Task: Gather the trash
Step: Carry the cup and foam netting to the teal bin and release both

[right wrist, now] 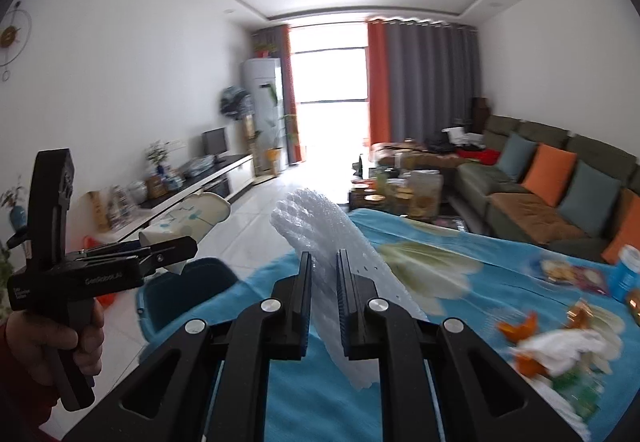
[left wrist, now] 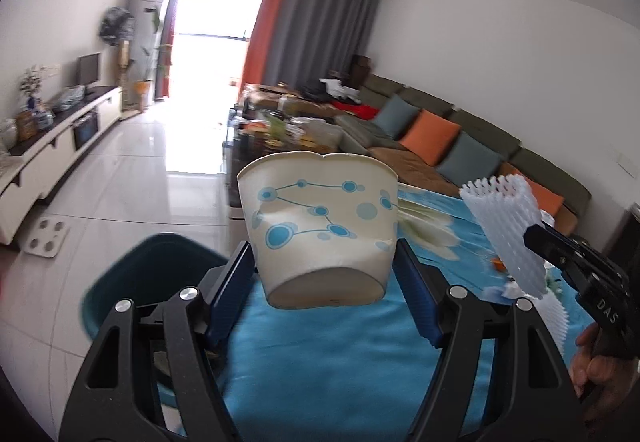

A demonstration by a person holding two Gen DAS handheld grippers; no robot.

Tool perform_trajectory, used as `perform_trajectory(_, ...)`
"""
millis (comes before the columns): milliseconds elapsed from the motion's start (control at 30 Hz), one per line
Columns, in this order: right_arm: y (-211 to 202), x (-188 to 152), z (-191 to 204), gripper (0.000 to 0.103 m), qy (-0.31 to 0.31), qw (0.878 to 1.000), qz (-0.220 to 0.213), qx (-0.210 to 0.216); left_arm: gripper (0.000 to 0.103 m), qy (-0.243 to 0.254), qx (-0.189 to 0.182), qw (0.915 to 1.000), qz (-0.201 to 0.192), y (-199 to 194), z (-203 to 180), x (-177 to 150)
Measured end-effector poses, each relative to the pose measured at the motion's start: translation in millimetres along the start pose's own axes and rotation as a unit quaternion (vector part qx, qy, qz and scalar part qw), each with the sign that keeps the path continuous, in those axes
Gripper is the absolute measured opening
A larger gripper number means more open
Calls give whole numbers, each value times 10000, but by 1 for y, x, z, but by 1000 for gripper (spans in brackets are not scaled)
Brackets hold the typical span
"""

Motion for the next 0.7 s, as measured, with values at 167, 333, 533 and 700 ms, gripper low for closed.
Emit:
perform_trajectory(167,27,10,37,10,-175,9985,117,496,70,-195,379,9990,-124,-29,48,1)
perform_trajectory(333,54,15,76,10,-270,9941,311,1005,70,-330,724,9966,-196,-58,92,-1)
perform_trajectory(533,91,13,110,10,-194,9840,728,1614,70,-499,1098,9926,-103,-80,136,-13)
perform_trajectory(700,124,7,136,10,-227,9754,1127,1880,70,-620,1297,9895,154,-79,166,-29)
Point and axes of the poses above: each gripper's, at about its wrist camera, not at the fingertips, and y roughly the way its jaws point, z to its left, x to its top, the point moved 6 cm from there along y, roughly the way its jaws point, and after that the axes turned 1 degree about -z, right-handed, at the moved point
